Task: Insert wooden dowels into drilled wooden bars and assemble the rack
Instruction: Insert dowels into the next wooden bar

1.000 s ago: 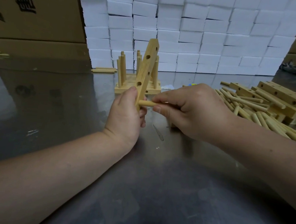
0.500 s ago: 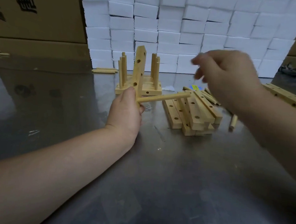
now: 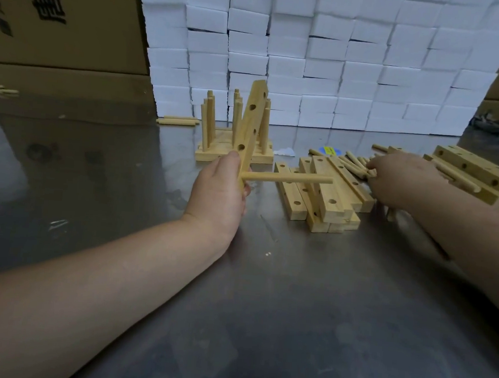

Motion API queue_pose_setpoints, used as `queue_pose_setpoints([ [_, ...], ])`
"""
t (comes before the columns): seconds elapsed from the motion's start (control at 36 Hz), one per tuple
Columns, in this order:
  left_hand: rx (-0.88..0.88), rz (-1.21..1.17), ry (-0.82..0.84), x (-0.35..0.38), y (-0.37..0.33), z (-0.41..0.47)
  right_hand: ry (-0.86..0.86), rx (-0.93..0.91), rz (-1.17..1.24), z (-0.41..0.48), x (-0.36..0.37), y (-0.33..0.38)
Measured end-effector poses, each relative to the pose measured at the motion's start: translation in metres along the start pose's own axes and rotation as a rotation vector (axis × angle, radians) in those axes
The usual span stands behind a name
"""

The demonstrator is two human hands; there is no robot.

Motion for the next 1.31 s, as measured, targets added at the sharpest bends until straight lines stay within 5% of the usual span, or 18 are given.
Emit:
queue_pose_setpoints([
  [0.31, 0.018, 0.006, 0.008, 0.000, 0.001, 0.001, 0.032, 0.098, -0.062, 0.000, 0.002, -0.016],
  [0.5, 0.014, 0.004, 0.023, 0.002, 0.002, 0.001, -0.442, -0.093, 0.404, -0.011, -0.063, 0.011],
  [0.81, 0.073, 0.038, 0.047, 0.004, -0.004, -0.001, -0.121, -0.384, 0.851, -0.046, -0.094, 0.087],
  [1.31, 0.074, -0.060, 0.228, 0.015, -0.010, -0.011, -0.230, -0.337, 1.045, -0.048, -0.108, 0.082],
])
Point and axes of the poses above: each hand's wrist, its own z-axis towards the middle knuckle, its own x-axis out of the palm, y = z × x, the point moved 9 cm from there along z, towards the middle knuckle, and after that the axes turned 13 degrees about -y, right-handed, at the moved point
